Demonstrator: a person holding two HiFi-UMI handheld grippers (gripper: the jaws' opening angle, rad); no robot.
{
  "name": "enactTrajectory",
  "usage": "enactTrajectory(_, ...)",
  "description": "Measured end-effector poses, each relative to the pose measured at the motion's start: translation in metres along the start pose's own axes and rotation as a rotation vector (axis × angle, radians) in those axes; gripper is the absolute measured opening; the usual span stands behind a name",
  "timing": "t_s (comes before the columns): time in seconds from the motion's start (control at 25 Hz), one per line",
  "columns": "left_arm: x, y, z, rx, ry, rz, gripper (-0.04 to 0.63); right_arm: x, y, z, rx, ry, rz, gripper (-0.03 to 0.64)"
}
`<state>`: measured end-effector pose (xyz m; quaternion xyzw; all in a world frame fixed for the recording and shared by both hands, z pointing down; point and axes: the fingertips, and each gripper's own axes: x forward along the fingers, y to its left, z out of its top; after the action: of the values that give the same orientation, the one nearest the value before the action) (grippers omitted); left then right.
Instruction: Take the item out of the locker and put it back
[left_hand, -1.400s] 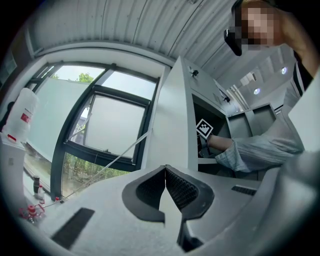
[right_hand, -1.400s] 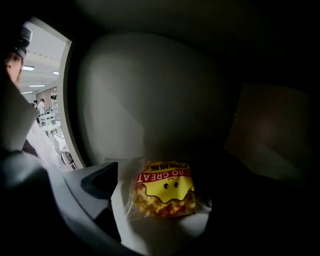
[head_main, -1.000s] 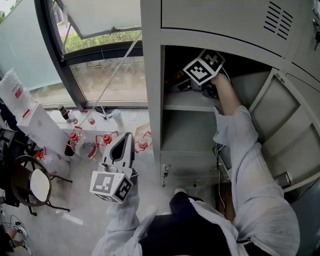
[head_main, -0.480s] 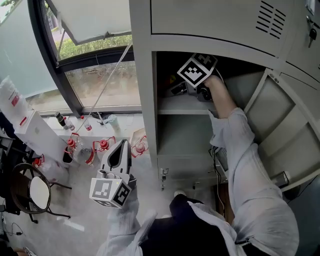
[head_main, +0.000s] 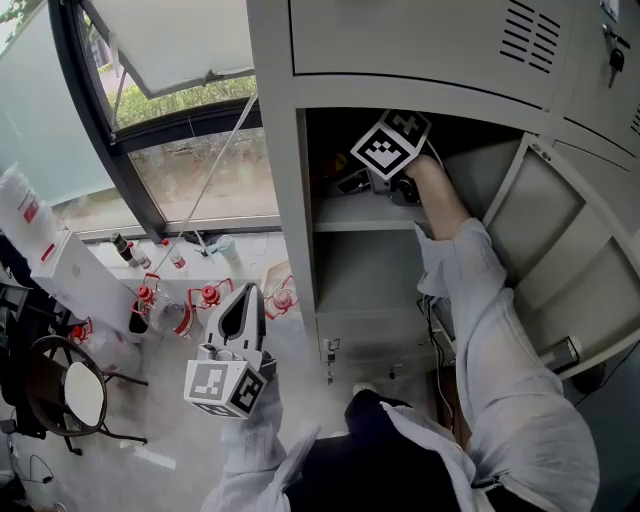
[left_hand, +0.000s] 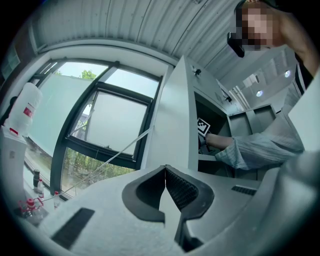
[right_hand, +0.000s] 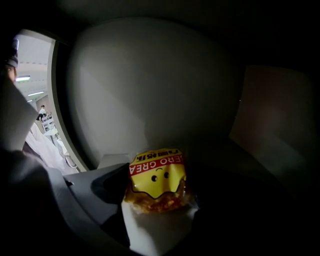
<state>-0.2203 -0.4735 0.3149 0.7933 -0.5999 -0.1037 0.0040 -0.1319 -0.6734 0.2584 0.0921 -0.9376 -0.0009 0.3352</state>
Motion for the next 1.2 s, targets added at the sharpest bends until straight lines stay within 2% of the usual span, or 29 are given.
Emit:
enactTrajectory(0.28,-0.005,-0.008,0.002,-0.006,-0.008,-0.031,0.008,-0.010,0.003,-0.003,-0.020,0.005,-0.073,0.376)
enactTrajectory(0.44,-0.012,-0.013,0.003,-0.002,-0.003,-0.055,0.008,-0.010,0.007,-0.012,0.006,-0.020,-0.051,0.373)
enactTrajectory(0.64,-0.023,-0.020,0.006,0.007,0.002,-0.079,0.008,-0.034,0.015,-0.009,-0.023,-0.019,-0.194,0.371)
enactTrajectory(1.2,-0.053,-0.045,-0.001,0.014,0.039,-0.175,0.008,-0.076,0.063,-0.007,-0.038,-0.085,-0.383,0.370)
